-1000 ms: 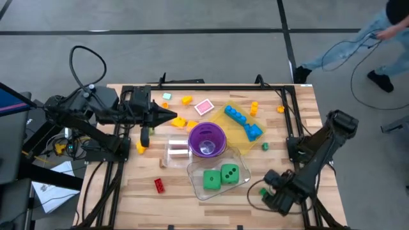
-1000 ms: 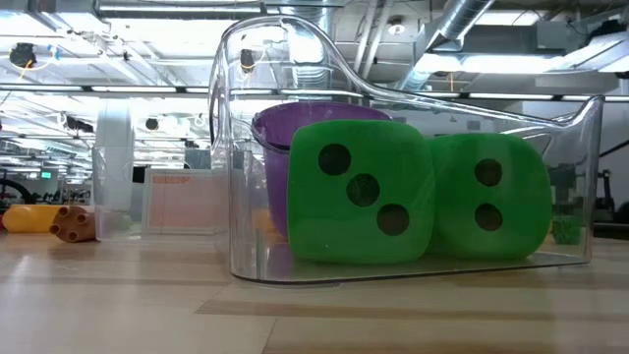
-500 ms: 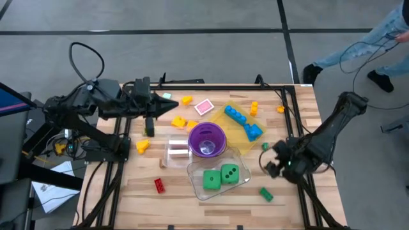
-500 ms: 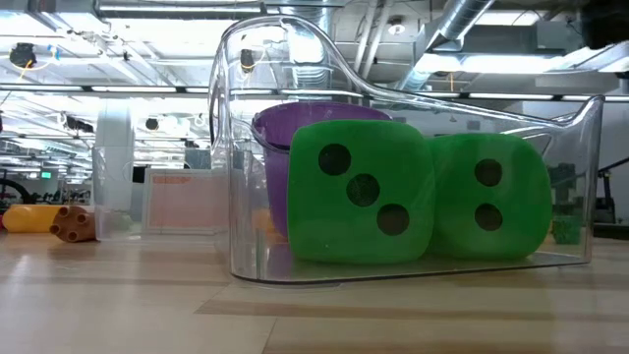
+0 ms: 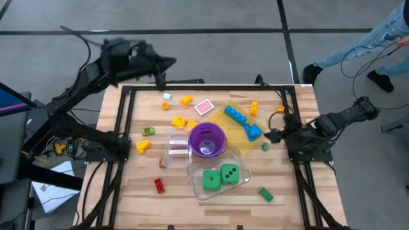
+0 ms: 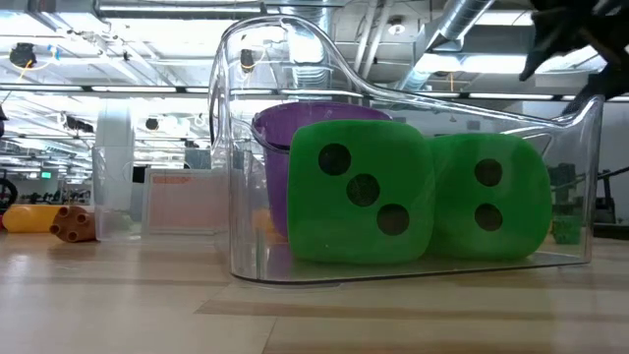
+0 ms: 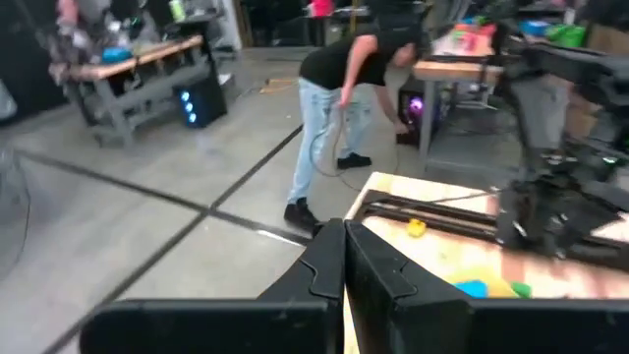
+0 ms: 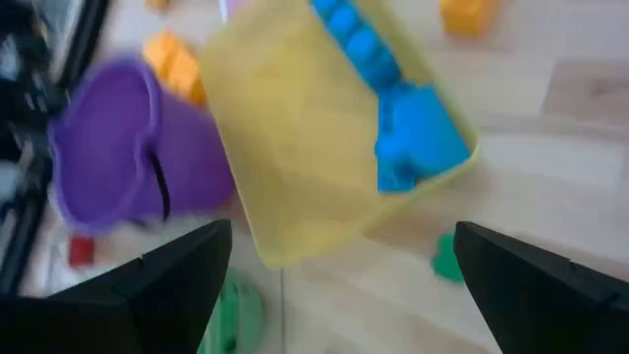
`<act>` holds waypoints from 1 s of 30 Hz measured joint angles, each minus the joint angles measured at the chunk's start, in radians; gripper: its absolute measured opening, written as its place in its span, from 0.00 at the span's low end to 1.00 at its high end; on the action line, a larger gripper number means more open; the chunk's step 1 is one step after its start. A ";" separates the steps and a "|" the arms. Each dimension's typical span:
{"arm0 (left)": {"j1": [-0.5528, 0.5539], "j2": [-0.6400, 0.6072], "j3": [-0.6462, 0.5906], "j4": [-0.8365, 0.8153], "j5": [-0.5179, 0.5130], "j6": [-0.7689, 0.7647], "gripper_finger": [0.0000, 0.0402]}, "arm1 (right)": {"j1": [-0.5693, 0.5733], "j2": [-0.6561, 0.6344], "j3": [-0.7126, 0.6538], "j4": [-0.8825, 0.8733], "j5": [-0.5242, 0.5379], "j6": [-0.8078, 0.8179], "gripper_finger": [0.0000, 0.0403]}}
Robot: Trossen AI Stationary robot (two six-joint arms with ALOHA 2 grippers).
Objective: Pick & Place Toys
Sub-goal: Put the small light blue game piece into the yellow bin
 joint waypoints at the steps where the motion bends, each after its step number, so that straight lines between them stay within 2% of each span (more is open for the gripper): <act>1: 0.047 0.013 0.000 -0.003 0.034 -0.010 0.00 | -0.022 -0.013 0.000 0.001 0.010 -0.001 0.94; 4: 0.162 0.064 0.000 -0.005 0.089 -0.052 0.00 | -0.085 -0.040 0.000 0.014 0.017 -0.031 0.94; 8: 0.256 0.154 0.000 -0.019 0.089 -0.118 0.00 | -0.152 -0.062 0.000 0.043 0.009 -0.090 0.94; 12: 0.290 0.261 0.000 -0.108 -0.077 -0.164 0.05 | -0.189 -0.084 0.000 0.047 -0.012 -0.103 0.94; 14: 0.302 0.320 0.000 -0.176 -0.161 -0.209 0.11 | -0.194 -0.096 0.000 0.054 -0.014 -0.105 0.94; 16: 0.319 0.374 -0.001 -0.242 -0.186 -0.268 0.19 | -0.194 -0.108 0.000 0.054 -0.015 -0.105 0.94; 24: 0.349 0.559 -0.001 -0.308 -0.194 -0.362 0.56 | -0.194 -0.156 0.000 0.052 -0.015 -0.105 0.94; 30: 0.390 0.652 -0.001 -0.349 -0.167 -0.398 0.72 | -0.194 -0.187 0.000 0.051 -0.015 -0.118 0.94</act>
